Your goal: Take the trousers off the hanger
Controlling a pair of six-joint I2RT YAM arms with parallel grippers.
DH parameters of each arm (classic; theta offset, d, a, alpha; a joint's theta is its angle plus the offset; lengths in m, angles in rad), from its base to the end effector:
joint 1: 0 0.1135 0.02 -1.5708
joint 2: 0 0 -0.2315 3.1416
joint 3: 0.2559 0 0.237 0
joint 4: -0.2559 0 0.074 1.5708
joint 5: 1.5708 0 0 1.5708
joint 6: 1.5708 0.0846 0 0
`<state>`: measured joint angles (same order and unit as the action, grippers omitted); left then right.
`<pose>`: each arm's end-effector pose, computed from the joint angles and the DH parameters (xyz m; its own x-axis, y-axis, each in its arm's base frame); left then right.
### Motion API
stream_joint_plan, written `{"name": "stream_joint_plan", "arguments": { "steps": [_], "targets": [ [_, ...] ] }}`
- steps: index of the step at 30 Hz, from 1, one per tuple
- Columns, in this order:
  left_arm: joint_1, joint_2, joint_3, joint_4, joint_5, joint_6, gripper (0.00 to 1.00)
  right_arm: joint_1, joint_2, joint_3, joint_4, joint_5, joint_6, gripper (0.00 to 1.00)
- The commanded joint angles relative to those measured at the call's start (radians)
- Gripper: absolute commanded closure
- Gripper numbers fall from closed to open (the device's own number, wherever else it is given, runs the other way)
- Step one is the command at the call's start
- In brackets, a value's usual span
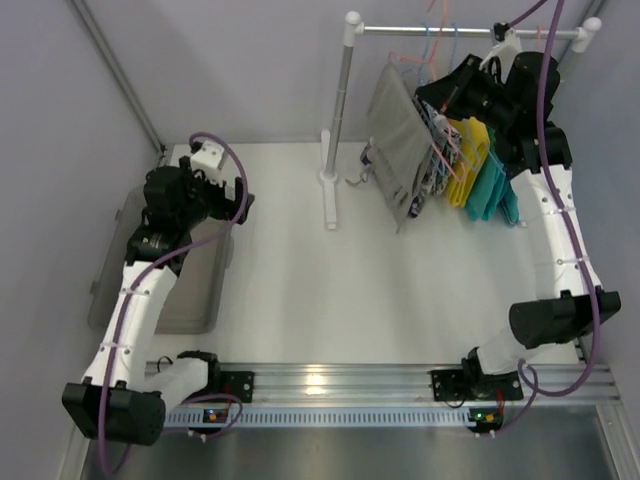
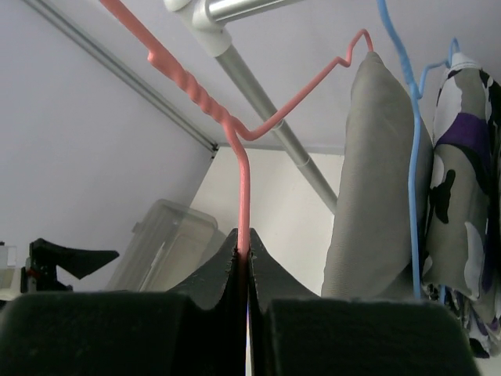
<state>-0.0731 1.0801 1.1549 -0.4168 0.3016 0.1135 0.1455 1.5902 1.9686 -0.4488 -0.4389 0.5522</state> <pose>0.2783 -0.0456 0.3427 -0.2928 0.1299 -0.9473 0.3845 0.9231 0.0077 0.3565 0.0886 0.4748 -0.3481 0.4289 -0.8336 -0.4323 0.7156 0.5487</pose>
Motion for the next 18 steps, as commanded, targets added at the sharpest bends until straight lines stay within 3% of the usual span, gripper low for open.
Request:
{"name": "stream_joint_plan", "arguments": {
  "steps": [1, 4, 7, 11, 13, 14, 18],
  "targets": [
    [-0.065, -0.054, -0.067, 0.237, 0.028, 0.124, 0.01, -0.014, -0.125, -0.023, 0.156, -0.032, 0.012, 1.0],
    [-0.203, -0.098, -0.177, 0.353, -0.1, 0.274, 0.01, -0.014, -0.171, -0.051, 0.154, -0.038, 0.028, 1.0],
    [-0.33, -0.123, -0.326, 0.603, -0.206, 0.44, 0.01, -0.014, -0.206, -0.068, 0.15, -0.052, 0.043, 1.0],
    [-0.521, -0.095, -0.487, 1.015, -0.291, 0.636, 0.01, -0.014, -0.251, -0.076, 0.13, -0.063, 0.06, 1.0],
    [-0.615, -0.056, -0.566, 1.171, -0.344, 0.653, 0.01, -0.012, -0.266, -0.08, 0.121, -0.061, 0.078, 1.0],
    [-0.646, -0.034, -0.63, 1.363, -0.351, 0.688, 0.01, -0.011, -0.271, -0.08, 0.108, -0.06, 0.083, 1.0],
    [-0.78, 0.107, -0.705, 1.724, -0.338, 0.774, 0.01, 0.011, -0.295, -0.102, 0.099, -0.009, 0.117, 1.0]
  ]
}}
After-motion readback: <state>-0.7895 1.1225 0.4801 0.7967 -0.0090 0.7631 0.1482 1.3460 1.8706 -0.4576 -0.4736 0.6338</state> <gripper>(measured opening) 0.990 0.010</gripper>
